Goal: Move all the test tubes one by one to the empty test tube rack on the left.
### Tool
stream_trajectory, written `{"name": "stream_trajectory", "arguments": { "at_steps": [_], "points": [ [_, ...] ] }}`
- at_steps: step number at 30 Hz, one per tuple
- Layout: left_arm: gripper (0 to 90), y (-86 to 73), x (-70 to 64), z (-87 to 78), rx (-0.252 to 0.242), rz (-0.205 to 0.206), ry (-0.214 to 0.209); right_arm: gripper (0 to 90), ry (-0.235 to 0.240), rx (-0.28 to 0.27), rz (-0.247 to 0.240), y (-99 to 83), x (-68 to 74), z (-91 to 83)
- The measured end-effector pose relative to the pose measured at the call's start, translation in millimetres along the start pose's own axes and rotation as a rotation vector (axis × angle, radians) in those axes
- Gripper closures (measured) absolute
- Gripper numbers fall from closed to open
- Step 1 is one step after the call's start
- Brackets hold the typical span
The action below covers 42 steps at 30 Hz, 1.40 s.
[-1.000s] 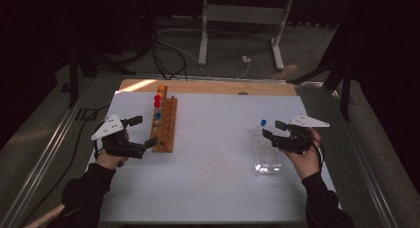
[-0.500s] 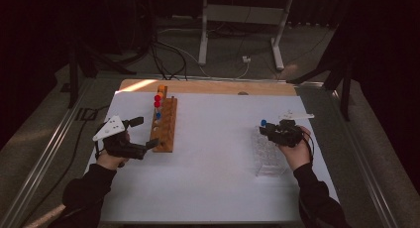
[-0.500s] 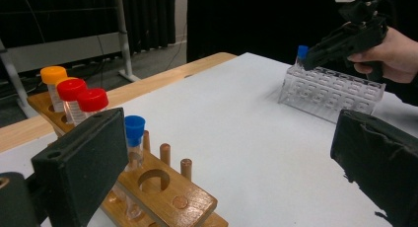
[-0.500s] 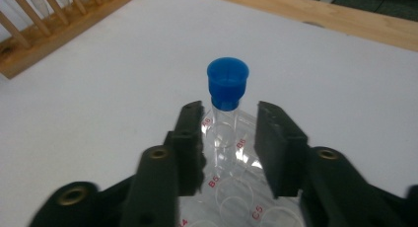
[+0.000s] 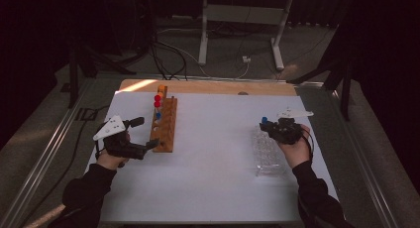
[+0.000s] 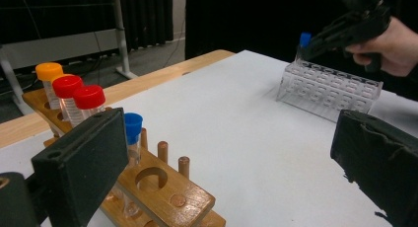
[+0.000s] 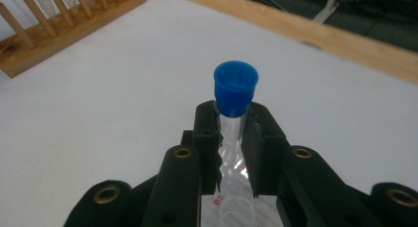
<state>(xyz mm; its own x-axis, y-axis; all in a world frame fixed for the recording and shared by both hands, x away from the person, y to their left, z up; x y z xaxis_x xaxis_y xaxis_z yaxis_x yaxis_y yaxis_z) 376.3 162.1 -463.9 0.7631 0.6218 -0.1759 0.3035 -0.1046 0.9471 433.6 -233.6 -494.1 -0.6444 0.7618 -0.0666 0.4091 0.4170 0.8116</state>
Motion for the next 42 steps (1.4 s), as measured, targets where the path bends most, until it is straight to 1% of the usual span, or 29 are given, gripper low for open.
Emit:
{"name": "stream_trajectory", "arguments": {
  "at_steps": [1,3,5,8,11,13,14,17,21,23,24,27,28,29,30,35,41,42],
  "points": [
    [2.0,0.7,-0.5,-0.2,0.001,0.003,0.000,77.6,-0.002,-0.008,-0.008,3.9,-0.4,-3.7],
    [2.0,2.8,-2.8,-0.8,0.000,-0.005,-0.015,77.6,-0.006,-0.029,-0.017,12.8,-1.3,-12.2],
    [2.1,4.5,-4.0,-0.8,0.009,0.000,-0.008,77.6,-0.009,-0.052,-0.024,22.3,-2.2,-21.4],
    [2.1,8.2,-7.3,-1.3,0.008,0.004,-0.015,77.7,-0.012,-0.092,-0.040,37.5,-1.2,-35.4],
    [2.1,11.8,-13.4,-0.9,0.015,0.005,-0.037,77.6,0.014,-0.129,-0.058,50.5,6.2,-46.7],
    [2.1,15.0,-17.9,-0.4,0.013,0.010,-0.051,77.6,0.037,-0.137,-0.082,55.8,16.1,-50.3],
    [2.1,16.4,-20.8,-0.2,0.015,0.004,-0.065,77.6,0.050,-0.139,-0.091,57.4,22.2,-51.2],
    [2.2,19.0,-29.8,2.8,0.027,0.004,-0.096,77.6,0.095,-0.140,-0.130,58.8,43.3,-50.7],
    [2.3,20.3,-45.2,9.6,0.057,0.017,-0.136,77.6,0.165,-0.127,-0.171,55.3,74.9,-45.6],
    [2.4,21.4,-53.3,13.3,0.065,0.020,-0.158,77.6,0.198,-0.125,-0.184,53.6,89.1,-43.1],
    [2.4,22.1,-56.8,15.3,0.065,0.029,-0.162,77.6,0.213,-0.121,-0.193,52.6,96.3,-42.0],
    [2.7,23.7,-67.1,21.3,0.071,0.037,-0.191,77.6,0.260,-0.117,-0.216,50.5,116.2,-38.6],
    [2.8,24.0,-70.7,23.3,0.071,0.033,-0.204,77.6,0.272,-0.116,-0.220,49.9,122.3,-37.8],
    [3.7,24.1,-73.5,25.4,0.071,0.039,-0.206,77.6,0.288,-0.116,-0.224,49.2,128.4,-36.6],
    [4.1,23.9,-77.0,27.4,0.073,0.039,-0.220,77.6,0.300,-0.115,-0.231,48.5,133.9,-35.3],
    [6.6,21.4,-90.0,38.0,0.089,0.041,-0.257,77.6,0.361,-0.100,-0.259,44.0,160.0,-27.3],
    [16.3,23.6,-106.0,46.8,0.081,0.067,-0.301,77.6,0.409,-0.099,-0.281,44.2,179.9,-21.6],
    [17.5,24.1,-108.0,48.6,0.082,0.072,-0.300,77.6,0.416,-0.099,-0.283,44.6,182.5,-20.9]
  ]
}}
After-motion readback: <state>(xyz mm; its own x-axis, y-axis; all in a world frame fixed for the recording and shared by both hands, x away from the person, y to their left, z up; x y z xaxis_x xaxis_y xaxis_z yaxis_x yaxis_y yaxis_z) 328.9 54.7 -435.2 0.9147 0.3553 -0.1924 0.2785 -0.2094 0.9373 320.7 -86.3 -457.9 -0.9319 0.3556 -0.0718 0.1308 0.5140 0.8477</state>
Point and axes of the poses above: each handheld gripper's, and its own axes: z roughly forward along the jaws, y roughly out of its top, x roughly to its left, the point moved 9 cm from there along z, roughly forward along the jaws, and after that the axes turned 6 degrees about -z, right-handed, at the moved point
